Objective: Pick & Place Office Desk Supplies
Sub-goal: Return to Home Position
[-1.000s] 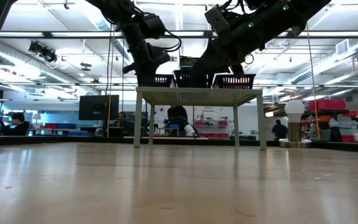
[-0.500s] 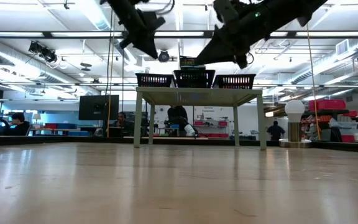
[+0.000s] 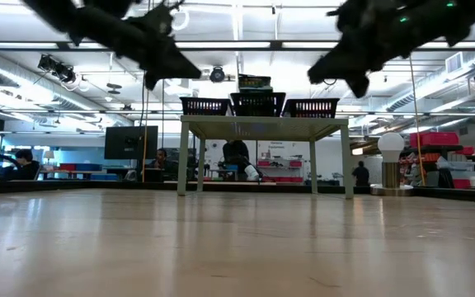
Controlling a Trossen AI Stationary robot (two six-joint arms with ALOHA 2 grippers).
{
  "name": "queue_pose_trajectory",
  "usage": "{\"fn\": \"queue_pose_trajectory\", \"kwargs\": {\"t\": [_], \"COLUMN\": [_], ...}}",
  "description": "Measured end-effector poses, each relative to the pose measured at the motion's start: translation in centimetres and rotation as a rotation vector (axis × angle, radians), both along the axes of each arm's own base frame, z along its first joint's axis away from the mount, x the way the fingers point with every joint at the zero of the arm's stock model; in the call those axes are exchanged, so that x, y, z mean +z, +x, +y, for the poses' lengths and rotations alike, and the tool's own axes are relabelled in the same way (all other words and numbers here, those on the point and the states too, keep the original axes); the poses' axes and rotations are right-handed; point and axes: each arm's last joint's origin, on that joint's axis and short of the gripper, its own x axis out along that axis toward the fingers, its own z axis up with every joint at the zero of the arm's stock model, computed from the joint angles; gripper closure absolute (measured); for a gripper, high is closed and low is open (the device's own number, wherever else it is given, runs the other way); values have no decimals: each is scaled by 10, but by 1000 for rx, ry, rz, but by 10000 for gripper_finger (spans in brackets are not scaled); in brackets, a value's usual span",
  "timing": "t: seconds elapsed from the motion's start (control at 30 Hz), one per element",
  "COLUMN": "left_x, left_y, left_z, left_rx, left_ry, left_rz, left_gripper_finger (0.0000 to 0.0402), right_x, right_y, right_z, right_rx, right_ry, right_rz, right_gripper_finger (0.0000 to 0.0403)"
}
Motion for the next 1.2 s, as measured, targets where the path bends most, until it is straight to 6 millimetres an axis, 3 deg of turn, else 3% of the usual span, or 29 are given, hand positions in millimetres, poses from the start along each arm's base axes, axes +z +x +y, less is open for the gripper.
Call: {"fn": "queue_pose_trajectory", "kwargs": {"t": [0.1, 0.3, 0.43, 0.8, 1.0, 1.2], "left_x": [-17, -31, -28, 0, -18, -46], "left_y": [-18, -53, -72, -112, -122, -127], "left_z": [-11, -17, -20, -26, -28, -29], "left_rx": [-67, -15, 14, -8, -7, -9], "left_ry": [-40, -157, -174, 89, 154, 132], "left_rz": [-65, -81, -62, -190, -367, -464], "left_gripper_finger": [394, 394, 394, 394, 394, 394], "right_x": [7, 15, 24, 45, 39, 18], "right_y": [-23, -71, -99, -162, -182, -178], "right_z": [0, -4, -8, -13, -15, -15], "right_rx": [18, -4, -80, -118, -162, -183], "right_ry": [20, -41, -70, -153, -187, -173], "right_rz": [-45, 28, 6, -217, -342, -386], "right_gripper_finger": [393, 380, 384, 397, 399, 399]}}
